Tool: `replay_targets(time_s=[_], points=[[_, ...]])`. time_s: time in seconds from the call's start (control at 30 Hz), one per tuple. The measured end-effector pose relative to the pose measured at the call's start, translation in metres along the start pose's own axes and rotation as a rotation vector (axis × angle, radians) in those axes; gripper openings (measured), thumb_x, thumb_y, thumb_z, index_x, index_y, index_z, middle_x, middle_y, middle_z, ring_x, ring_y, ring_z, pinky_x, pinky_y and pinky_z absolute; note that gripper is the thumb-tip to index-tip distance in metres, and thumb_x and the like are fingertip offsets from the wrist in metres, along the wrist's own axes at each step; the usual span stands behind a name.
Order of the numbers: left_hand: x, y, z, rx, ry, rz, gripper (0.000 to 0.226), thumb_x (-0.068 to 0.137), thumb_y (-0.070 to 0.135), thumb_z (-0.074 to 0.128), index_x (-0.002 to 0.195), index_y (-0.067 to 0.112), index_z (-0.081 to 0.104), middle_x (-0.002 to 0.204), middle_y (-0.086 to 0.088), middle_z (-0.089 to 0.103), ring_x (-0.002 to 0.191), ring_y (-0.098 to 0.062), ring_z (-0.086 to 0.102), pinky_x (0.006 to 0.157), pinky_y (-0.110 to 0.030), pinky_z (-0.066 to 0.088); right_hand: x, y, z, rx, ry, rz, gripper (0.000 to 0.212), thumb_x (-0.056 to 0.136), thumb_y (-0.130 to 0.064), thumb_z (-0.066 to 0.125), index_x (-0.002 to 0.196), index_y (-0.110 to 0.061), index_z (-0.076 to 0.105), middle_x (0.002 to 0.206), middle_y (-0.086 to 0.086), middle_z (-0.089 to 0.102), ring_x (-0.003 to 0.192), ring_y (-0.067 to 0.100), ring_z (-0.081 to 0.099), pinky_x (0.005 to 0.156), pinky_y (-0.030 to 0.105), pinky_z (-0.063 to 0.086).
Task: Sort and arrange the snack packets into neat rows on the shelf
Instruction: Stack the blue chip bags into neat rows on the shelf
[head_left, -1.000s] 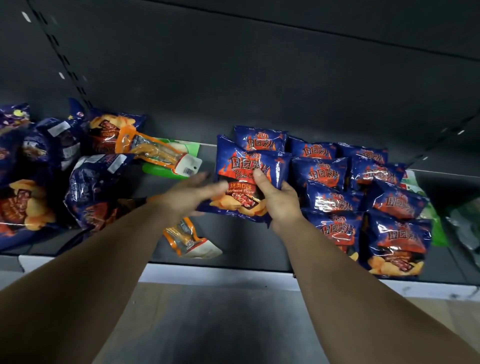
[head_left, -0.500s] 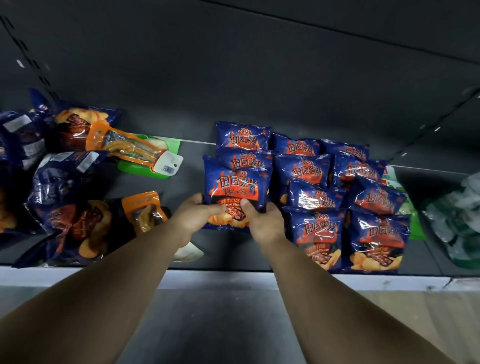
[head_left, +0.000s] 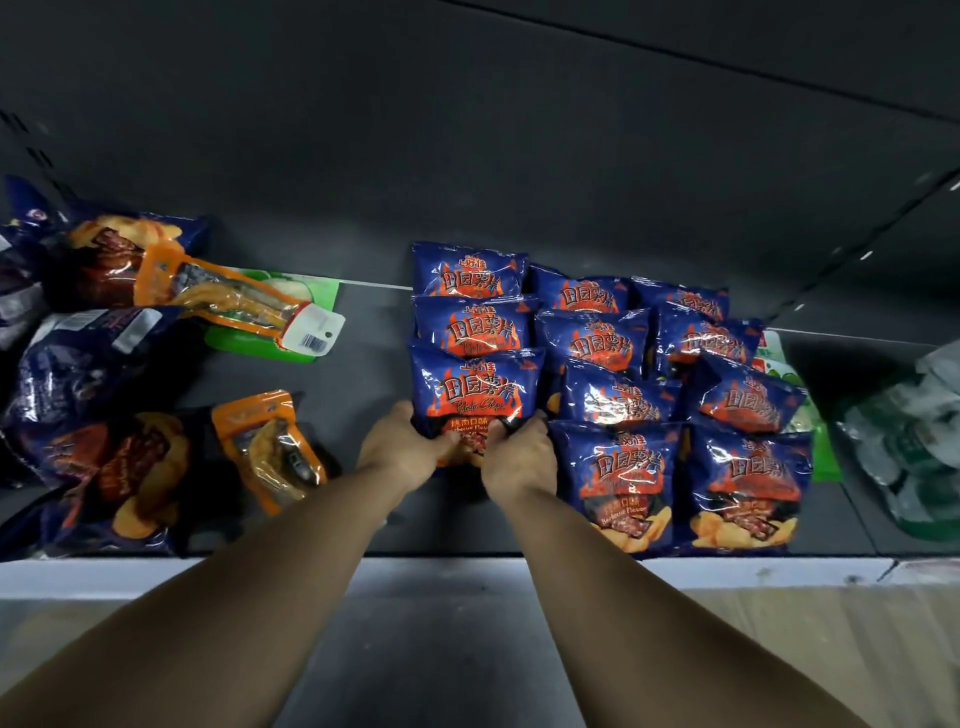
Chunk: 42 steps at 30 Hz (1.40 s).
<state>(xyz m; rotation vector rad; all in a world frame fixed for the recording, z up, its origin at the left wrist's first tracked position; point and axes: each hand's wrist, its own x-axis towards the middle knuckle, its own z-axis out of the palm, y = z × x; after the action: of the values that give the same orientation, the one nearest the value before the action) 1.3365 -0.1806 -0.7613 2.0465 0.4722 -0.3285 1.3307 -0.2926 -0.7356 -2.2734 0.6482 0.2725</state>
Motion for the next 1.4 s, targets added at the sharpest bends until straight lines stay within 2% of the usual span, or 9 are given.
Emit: replay_targets(time_s=[0.37, 0.47, 0.57, 0.73, 0.83, 0.97, 1.2, 1.33, 1.4], points=[[-0.006, -0.005, -0.005, -0.051, 0.033, 0.007, 0.030, 0.079, 0.030, 0.075, 0.101, 0.013, 0.062, 0.099, -0.005, 0.069, 0.095, -0.025, 0.064, 0.083, -0.032, 0.050, -0.032, -0.011, 0.001, -0.184, -0.006, -0.101, 0.084, 0.095, -0.026, 0.048, 0.147, 0.003, -0.011, 0.148, 0.023, 0.021, 0.135, 0.036, 0.028, 0.110, 0.039, 0.024], [-0.007, -0.004, -0.007, 0.000, 0.038, -0.015, 0.029, 0.081, 0.032, 0.073, 0.100, 0.014, 0.062, 0.100, -0.005, 0.067, 0.096, -0.025, 0.063, 0.076, -0.027, 0.045, -0.042, -0.012, -0.002, -0.267, -0.030, -0.177, 0.082, 0.095, -0.025, 0.047, 0.147, 0.003, -0.011, 0.154, 0.028, 0.002, 0.142, 0.036, 0.013, 0.115, 0.036, 0.015], [-0.008, -0.002, -0.004, 0.020, 0.033, -0.031, 0.027, 0.081, 0.036, 0.072, 0.095, 0.015, 0.060, 0.099, -0.007, 0.068, 0.095, -0.026, 0.063, 0.073, -0.027, 0.045, -0.046, -0.007, -0.004, -0.387, -0.020, -0.250, 0.077, 0.096, -0.024, 0.044, 0.149, -0.005, -0.008, 0.156, 0.023, -0.004, 0.141, 0.035, 0.015, 0.113, 0.037, 0.018], [-0.009, -0.002, -0.005, 0.113, 0.025, -0.016, 0.044, 0.077, 0.052, 0.068, 0.103, 0.016, 0.061, 0.106, -0.008, 0.067, 0.102, -0.028, 0.062, 0.085, -0.034, 0.051, -0.047, -0.002, -0.003, -0.543, -0.027, -0.392, 0.072, 0.093, -0.017, 0.040, 0.151, -0.017, -0.002, 0.157, 0.015, -0.004, 0.142, 0.032, 0.013, 0.115, 0.038, 0.014], [-0.009, -0.002, -0.006, -0.021, 0.038, 0.011, 0.047, 0.077, 0.054, 0.067, 0.111, 0.022, 0.063, 0.108, -0.002, 0.067, 0.102, -0.023, 0.063, 0.089, -0.032, 0.050, -0.048, 0.002, -0.002, -0.622, -0.050, -0.448, 0.068, 0.094, -0.018, 0.037, 0.152, -0.018, 0.000, 0.158, 0.013, -0.008, 0.146, 0.029, 0.000, 0.117, 0.042, 0.003], [-0.014, 0.005, -0.004, -0.315, 0.048, 0.006, 0.033, 0.086, 0.031, 0.068, 0.115, 0.017, 0.064, 0.099, 0.005, 0.063, 0.092, -0.014, 0.060, 0.079, -0.023, 0.041, -0.045, 0.006, -0.005, -0.634, -0.074, -0.478, 0.069, 0.093, -0.016, 0.037, 0.152, -0.017, 0.003, 0.159, 0.010, -0.011, 0.147, 0.027, -0.004, 0.118, 0.040, -0.001], [-0.008, 0.005, 0.006, -0.290, 0.091, -0.018, 0.031, 0.087, 0.026, 0.067, 0.116, 0.015, 0.063, 0.110, -0.002, 0.068, 0.090, -0.014, 0.058, 0.078, -0.023, 0.038, -0.039, 0.010, -0.007, -0.589, -0.102, -0.471, 0.069, 0.093, -0.018, 0.040, 0.152, -0.016, 0.006, 0.159, 0.011, -0.008, 0.146, 0.028, -0.001, 0.117, 0.040, 0.004], [-0.010, 0.008, 0.006, -0.263, 0.116, 0.000, 0.034, 0.087, 0.032, 0.067, 0.117, 0.016, 0.060, 0.108, 0.000, 0.065, 0.089, -0.013, 0.055, 0.077, -0.022, 0.037, -0.039, 0.004, -0.006, -0.514, -0.026, -0.533, 0.066, 0.091, -0.020, 0.044, 0.150, -0.014, 0.014, 0.157, 0.013, 0.005, 0.145, 0.028, 0.006, 0.117, 0.040, 0.008], [-0.013, 0.010, 0.003, -0.244, 0.137, 0.003, 0.041, 0.086, 0.036, 0.067, 0.121, 0.015, 0.058, 0.109, 0.001, 0.063, 0.093, -0.014, 0.055, 0.078, -0.021, 0.037, -0.039, 0.001, -0.004, -0.495, -0.015, -0.537, 0.064, 0.088, -0.019, 0.050, 0.147, -0.012, 0.025, 0.153, 0.014, 0.018, 0.141, 0.030, 0.019, 0.114, 0.042, 0.018]])
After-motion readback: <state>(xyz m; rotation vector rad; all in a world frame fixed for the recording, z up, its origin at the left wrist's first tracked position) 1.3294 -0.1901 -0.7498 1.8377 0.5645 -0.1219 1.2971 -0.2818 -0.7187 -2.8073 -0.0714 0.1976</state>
